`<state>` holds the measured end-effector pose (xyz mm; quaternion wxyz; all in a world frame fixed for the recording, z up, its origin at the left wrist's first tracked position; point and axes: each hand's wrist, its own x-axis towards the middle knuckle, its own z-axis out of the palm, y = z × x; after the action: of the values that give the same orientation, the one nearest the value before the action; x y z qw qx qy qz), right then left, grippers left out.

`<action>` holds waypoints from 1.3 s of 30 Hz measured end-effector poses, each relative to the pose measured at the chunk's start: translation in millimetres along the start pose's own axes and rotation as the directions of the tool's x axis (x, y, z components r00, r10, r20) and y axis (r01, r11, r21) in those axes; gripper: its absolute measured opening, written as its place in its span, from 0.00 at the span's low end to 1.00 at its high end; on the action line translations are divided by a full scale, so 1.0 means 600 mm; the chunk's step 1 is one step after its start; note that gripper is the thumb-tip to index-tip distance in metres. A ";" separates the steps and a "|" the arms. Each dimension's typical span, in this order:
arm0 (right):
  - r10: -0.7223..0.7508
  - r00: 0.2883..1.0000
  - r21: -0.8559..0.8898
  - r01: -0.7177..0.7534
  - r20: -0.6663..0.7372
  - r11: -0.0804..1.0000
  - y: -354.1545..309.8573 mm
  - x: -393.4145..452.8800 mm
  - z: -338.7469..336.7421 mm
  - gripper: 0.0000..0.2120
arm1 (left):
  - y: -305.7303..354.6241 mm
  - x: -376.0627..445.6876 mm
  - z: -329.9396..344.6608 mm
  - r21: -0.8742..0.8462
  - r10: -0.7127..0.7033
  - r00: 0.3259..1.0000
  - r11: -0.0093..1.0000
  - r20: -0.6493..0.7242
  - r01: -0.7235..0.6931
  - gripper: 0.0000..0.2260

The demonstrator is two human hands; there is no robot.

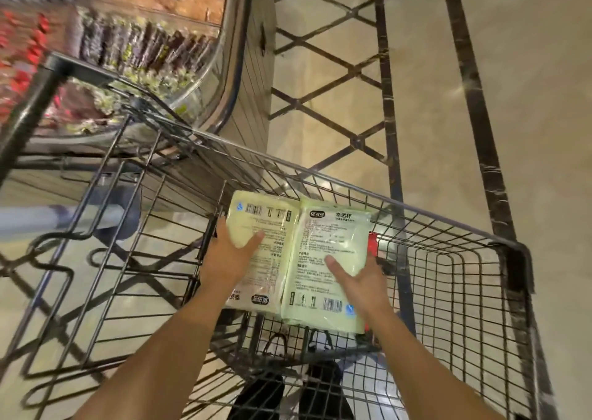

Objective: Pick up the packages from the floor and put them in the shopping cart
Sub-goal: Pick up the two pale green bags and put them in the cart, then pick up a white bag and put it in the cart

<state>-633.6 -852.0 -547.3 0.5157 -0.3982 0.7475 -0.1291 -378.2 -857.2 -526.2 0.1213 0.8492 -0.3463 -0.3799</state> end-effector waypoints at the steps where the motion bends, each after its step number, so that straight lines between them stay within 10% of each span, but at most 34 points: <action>1: 0.002 1.000 -0.029 -0.002 0.006 1.000 -0.004 0.000 -0.006 0.61 | 0.008 -0.007 -0.002 0.072 0.028 0.999 0.997 -0.044 -0.025 0.37; 11: -0.469 0.878 -0.641 0.416 0.097 0.645 -0.210 -0.111 -0.081 0.44 | 0.057 -0.127 -0.160 0.757 0.481 0.876 0.586 -0.037 -0.290 0.40; 17: -0.703 0.654 -0.692 0.644 0.279 0.325 -0.396 -0.249 -0.033 0.42 | 0.006 -0.228 -0.399 0.721 0.589 0.763 0.647 -0.265 -0.249 0.38; 23: -0.809 0.427 -0.665 0.745 0.404 0.062 -0.568 -0.436 0.108 0.57 | -0.152 -0.381 -0.665 0.585 0.353 0.713 0.805 -0.606 0.098 0.43; 27: -0.837 0.239 -0.627 0.764 0.492 -0.151 -0.630 -0.603 0.272 0.42 | -0.374 -0.492 -0.793 0.437 0.244 0.578 0.872 -0.779 0.222 0.36; 39: -0.741 -0.141 -0.315 0.842 0.656 -0.438 -0.686 -1.036 0.758 0.43 | -0.858 -0.729 -1.046 0.085 -0.093 0.348 0.883 -0.933 0.462 0.41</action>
<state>48.1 -567.6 -81.2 0.0664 -0.9820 0.1109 -0.1379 128.7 -219.2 -93.9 0.0764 0.9692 -0.1301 0.1947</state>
